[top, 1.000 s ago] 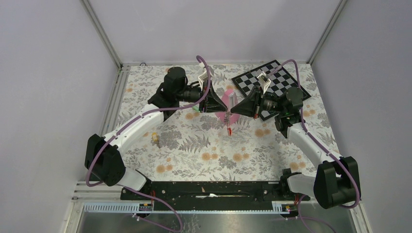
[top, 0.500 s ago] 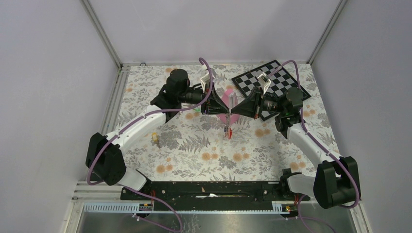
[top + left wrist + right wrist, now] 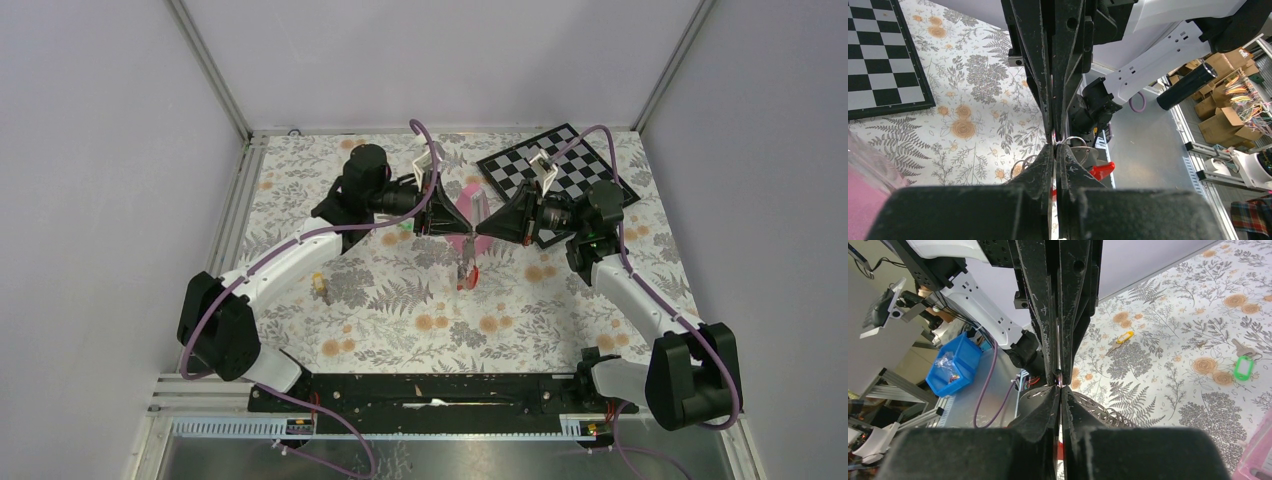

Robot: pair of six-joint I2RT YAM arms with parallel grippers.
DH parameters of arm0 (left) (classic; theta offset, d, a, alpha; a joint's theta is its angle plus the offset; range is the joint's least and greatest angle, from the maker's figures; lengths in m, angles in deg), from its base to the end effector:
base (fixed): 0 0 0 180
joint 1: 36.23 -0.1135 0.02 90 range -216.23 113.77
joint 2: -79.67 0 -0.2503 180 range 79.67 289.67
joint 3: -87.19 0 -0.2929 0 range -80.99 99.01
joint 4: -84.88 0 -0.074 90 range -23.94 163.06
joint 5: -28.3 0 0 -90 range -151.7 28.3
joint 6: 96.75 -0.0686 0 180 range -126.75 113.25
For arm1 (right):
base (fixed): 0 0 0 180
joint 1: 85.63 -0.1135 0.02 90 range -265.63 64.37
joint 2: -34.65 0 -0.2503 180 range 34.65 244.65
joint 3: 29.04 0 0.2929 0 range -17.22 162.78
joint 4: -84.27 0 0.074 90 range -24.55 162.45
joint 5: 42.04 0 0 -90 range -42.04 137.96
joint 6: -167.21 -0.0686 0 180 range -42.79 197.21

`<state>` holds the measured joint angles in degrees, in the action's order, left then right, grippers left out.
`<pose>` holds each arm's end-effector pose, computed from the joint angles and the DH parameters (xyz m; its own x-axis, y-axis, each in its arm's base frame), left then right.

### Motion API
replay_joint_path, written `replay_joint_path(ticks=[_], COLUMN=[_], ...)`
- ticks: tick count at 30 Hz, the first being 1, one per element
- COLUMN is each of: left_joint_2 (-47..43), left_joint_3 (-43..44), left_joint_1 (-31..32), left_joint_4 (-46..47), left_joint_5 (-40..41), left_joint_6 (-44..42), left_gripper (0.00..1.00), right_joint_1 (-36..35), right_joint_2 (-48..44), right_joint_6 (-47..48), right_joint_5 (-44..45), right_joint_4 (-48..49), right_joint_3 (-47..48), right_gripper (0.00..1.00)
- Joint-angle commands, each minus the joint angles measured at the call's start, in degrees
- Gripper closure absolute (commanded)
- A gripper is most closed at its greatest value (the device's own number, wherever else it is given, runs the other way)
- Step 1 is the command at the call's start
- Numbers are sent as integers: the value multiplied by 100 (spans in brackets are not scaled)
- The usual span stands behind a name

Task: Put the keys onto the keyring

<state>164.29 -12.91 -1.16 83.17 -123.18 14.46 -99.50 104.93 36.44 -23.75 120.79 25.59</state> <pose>0.2883 -0.2760 0.3266 -0.4432 0.1001 -0.8908 0.8888 -0.0801 -0.4512 0.2823 0.1368 0.3041 -0.3497 0.1248 -0.9285 -0.9351 0.0139 0.3540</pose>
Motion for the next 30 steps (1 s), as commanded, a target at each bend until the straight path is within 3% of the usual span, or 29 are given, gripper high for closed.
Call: replay_joint_path(ticks=[1,9,21,26,30], left_joint_2=[-20,-95,109,190,222], left_joint_3=[153,960,1530,1586,1586], left_joint_1=[86,339,658,692,696], left_joint_4=[-517,-2934,-3691,-3689,-3692], left_joint_5=[24,718,1010,879,861], left_joint_6=[-556,-2621,-3157,-3150,-3150], left_gripper=[100,100,100,100,100], right_joint_1=[-28,-30,-80,-200,-252], right_joint_2=[-233,-390,-519,-509,-524], right_joint_6=[772,3639,4042,4441,4439], right_joint_5=[-38,4,-329,-339,-371], right_joint_4=[-442,-3828,-4161,-4494,-4517], right_joint_3=[123,851,724,773,793], right_gripper=[88,70,52,52,59])
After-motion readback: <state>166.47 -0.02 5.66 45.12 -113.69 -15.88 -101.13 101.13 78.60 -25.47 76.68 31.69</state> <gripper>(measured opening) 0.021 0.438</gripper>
